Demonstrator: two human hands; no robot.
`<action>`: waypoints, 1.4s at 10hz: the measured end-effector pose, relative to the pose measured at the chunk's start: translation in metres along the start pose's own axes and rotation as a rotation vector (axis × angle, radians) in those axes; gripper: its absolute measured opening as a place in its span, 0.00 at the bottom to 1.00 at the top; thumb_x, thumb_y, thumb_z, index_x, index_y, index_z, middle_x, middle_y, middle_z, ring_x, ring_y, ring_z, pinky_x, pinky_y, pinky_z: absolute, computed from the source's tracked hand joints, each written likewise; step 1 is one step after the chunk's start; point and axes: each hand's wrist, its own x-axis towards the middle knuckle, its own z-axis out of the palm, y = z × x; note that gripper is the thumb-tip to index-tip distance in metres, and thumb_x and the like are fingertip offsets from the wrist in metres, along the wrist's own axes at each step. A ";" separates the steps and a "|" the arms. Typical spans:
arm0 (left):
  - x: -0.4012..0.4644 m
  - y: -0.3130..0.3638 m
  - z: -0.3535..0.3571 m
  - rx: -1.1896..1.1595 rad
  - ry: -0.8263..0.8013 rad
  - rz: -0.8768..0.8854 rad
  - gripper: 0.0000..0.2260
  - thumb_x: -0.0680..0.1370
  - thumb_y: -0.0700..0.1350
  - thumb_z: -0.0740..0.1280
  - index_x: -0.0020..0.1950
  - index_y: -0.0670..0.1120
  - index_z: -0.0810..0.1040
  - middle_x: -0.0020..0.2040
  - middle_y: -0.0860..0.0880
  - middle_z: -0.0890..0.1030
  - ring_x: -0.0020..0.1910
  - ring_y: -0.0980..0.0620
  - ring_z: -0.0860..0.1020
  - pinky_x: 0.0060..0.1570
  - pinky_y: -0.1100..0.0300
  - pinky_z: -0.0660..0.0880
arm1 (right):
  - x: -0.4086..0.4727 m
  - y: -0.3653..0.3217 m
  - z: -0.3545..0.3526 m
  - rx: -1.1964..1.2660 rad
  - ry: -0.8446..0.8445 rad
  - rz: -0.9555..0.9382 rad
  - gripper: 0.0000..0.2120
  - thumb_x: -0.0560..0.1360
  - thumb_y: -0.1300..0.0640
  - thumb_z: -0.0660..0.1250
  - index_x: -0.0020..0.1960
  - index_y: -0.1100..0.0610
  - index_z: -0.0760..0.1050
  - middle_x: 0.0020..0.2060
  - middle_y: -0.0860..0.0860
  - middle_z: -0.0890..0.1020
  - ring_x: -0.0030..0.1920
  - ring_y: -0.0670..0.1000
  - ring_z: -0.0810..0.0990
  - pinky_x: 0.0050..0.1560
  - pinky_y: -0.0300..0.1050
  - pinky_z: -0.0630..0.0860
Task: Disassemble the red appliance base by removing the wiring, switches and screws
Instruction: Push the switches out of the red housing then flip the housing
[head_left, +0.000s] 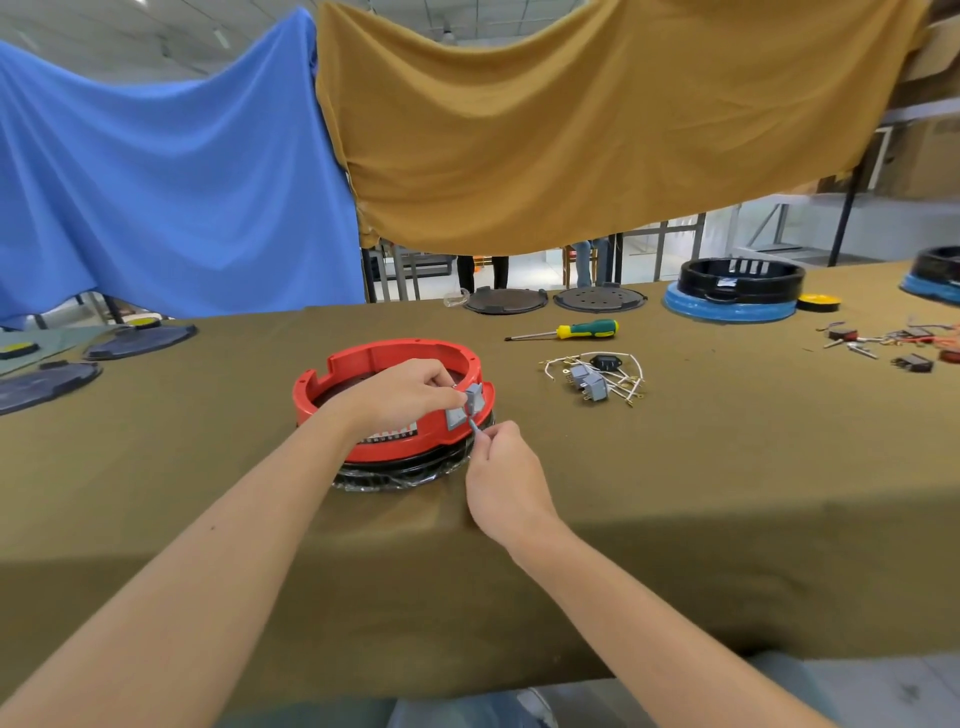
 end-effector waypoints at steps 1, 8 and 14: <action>0.000 -0.001 0.001 0.000 0.002 -0.003 0.11 0.79 0.53 0.66 0.51 0.46 0.77 0.55 0.40 0.80 0.43 0.51 0.72 0.44 0.56 0.68 | 0.002 -0.005 0.004 0.047 0.007 0.051 0.12 0.85 0.53 0.50 0.58 0.58 0.68 0.47 0.53 0.77 0.47 0.54 0.76 0.36 0.46 0.66; 0.002 -0.003 -0.001 -0.051 0.007 -0.015 0.10 0.78 0.52 0.68 0.50 0.46 0.79 0.49 0.39 0.80 0.42 0.48 0.71 0.44 0.52 0.67 | 0.027 -0.033 0.018 0.370 -0.092 0.307 0.03 0.81 0.62 0.56 0.52 0.54 0.65 0.55 0.59 0.75 0.46 0.56 0.70 0.43 0.44 0.71; 0.005 -0.007 0.000 -0.057 0.018 -0.023 0.10 0.78 0.50 0.68 0.52 0.43 0.77 0.45 0.45 0.76 0.42 0.50 0.70 0.43 0.53 0.66 | 0.039 -0.019 0.022 0.142 -0.078 0.181 0.03 0.83 0.58 0.54 0.51 0.54 0.60 0.41 0.51 0.67 0.40 0.53 0.69 0.34 0.43 0.64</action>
